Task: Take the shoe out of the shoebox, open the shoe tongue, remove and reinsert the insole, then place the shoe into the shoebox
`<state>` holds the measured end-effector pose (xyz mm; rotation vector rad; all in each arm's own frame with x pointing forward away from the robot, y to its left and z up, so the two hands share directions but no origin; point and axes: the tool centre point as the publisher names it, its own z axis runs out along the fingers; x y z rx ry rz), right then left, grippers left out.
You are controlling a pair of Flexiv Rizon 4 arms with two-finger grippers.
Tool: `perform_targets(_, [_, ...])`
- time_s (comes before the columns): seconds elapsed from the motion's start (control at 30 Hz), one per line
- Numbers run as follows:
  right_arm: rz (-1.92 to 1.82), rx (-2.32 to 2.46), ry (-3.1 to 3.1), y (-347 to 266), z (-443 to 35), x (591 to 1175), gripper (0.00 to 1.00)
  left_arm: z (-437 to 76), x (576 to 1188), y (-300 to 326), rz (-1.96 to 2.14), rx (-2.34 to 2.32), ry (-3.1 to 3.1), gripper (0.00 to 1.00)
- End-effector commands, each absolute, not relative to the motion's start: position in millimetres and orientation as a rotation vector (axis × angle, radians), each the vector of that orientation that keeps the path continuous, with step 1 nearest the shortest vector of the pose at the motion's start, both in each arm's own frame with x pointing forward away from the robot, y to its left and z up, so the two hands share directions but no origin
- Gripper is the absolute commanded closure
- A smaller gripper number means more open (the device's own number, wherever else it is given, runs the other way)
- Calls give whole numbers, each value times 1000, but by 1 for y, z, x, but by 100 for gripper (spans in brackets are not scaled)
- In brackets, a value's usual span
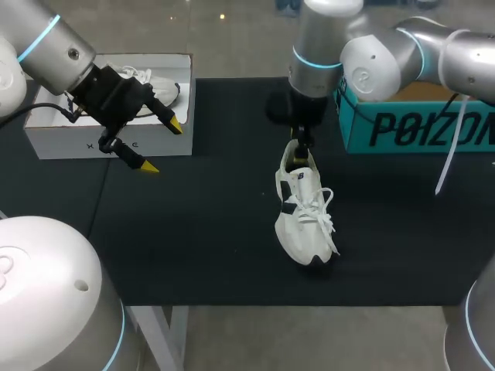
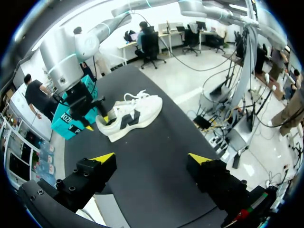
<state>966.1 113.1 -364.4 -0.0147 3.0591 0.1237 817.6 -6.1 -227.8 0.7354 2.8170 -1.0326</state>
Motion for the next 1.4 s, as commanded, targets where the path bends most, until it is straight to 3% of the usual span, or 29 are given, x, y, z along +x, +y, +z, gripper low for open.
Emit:
perform_targets(0.03, [122,-10,3065,113,-370,968,100,-228,818,-6,-1028,736,2820,0])
perform_targets(0.73, [134,-14,3011,106,-340,948,100,-228,818,-6,-1028,736,2820,0])
perform_targets(1.4, [132,169,2865,78,-178,976,100,-228,818,-6,-1028,736,2820,0])
